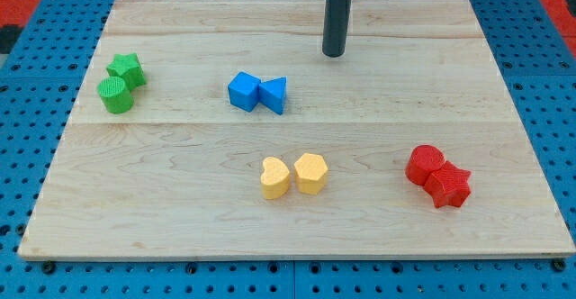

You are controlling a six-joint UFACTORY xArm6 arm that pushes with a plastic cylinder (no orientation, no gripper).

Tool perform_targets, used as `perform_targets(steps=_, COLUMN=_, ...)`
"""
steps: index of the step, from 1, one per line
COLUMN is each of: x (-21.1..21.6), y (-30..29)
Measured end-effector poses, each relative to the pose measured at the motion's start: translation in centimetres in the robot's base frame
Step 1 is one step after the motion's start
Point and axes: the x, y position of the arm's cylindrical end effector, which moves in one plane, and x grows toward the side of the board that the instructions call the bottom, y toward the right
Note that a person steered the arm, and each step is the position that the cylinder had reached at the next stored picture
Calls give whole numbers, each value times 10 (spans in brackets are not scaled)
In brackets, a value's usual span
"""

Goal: Point your arm to center

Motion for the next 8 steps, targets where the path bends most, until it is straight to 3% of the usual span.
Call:
perform_targets(steps=6, x=0, y=8)
perform_targets(steps=7, x=6, y=34)
perform_targets(steps=8, x=64, y=44)
